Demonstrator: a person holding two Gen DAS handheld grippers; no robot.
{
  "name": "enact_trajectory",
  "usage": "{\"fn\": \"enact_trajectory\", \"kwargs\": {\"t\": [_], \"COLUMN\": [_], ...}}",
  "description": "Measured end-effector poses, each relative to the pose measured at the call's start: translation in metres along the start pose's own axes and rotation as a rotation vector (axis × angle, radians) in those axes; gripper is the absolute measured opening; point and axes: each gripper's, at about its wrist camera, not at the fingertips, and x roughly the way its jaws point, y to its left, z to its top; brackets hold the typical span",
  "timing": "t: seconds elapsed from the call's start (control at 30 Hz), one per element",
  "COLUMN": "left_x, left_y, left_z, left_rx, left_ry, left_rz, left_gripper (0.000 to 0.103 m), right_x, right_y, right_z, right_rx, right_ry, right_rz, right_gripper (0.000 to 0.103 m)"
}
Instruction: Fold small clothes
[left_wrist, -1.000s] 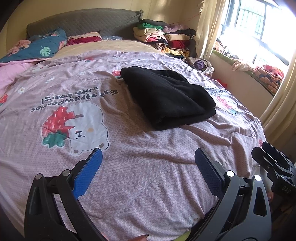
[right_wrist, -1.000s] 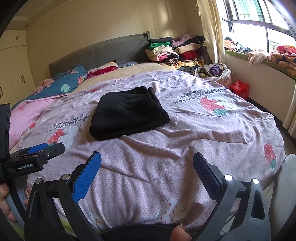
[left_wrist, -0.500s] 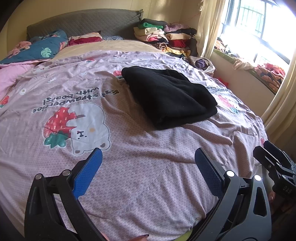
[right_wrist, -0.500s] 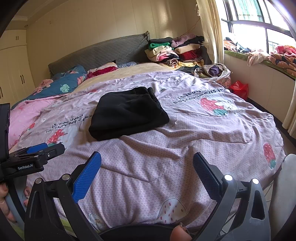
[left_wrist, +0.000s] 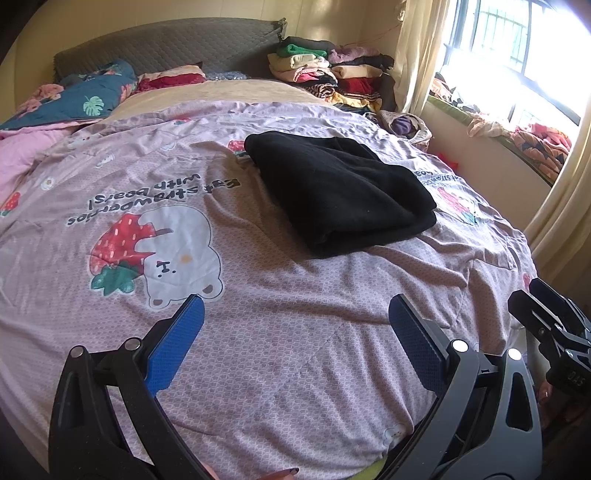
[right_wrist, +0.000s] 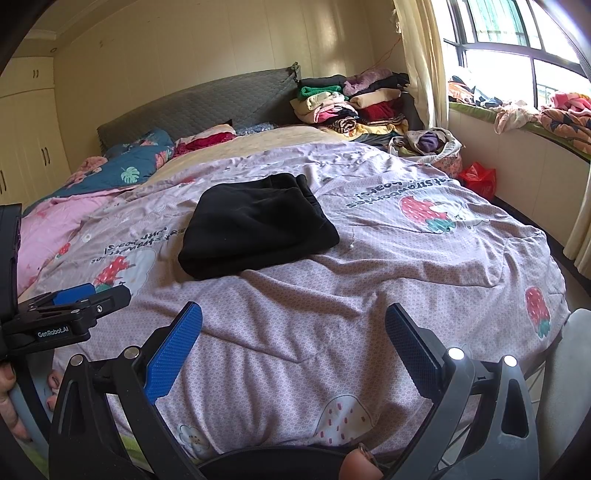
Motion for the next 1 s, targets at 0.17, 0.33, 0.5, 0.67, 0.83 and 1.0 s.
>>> {"fn": "enact_trajectory", "kwargs": {"t": [0.17,0.33,0.5,0.67,0.83,1.0], "left_x": [-0.002,-0.002,-0.002,-0.003,-0.002,-0.001], "left_y": [0.005,0.008,0.008,0.013,0.012,0.010], "left_z": [0.001,0.001,0.001,0.001,0.000,0.000], "left_rx": [0.008,0.011,0.016,0.018,0.023,0.025], "left_ry": [-0.002,-0.002,-0.002,-0.003,-0.001,-0.001], "left_rz": [0.005,0.012,0.017,0.020,0.023,0.029], "left_gripper": [0.093,0.093,0.093,0.093,0.093,0.093], "right_x": [0.000,0.000,0.000,0.000,0.000,0.000], "right_y": [0.000,0.000,0.000,0.001,0.000,-0.012], "right_z": [0.000,0.000,0.000,0.000,-0.001,-0.002], "right_rx": [0.001,0.000,-0.001,0.000,0.002,0.040], "right_ry": [0.001,-0.001,0.001,0.001,0.000,0.007], "right_rz": [0.000,0.000,-0.001,-0.002,-0.002,0.003], "right_gripper": [0.099,0.099,0.099,0.099,0.099,0.099]}}
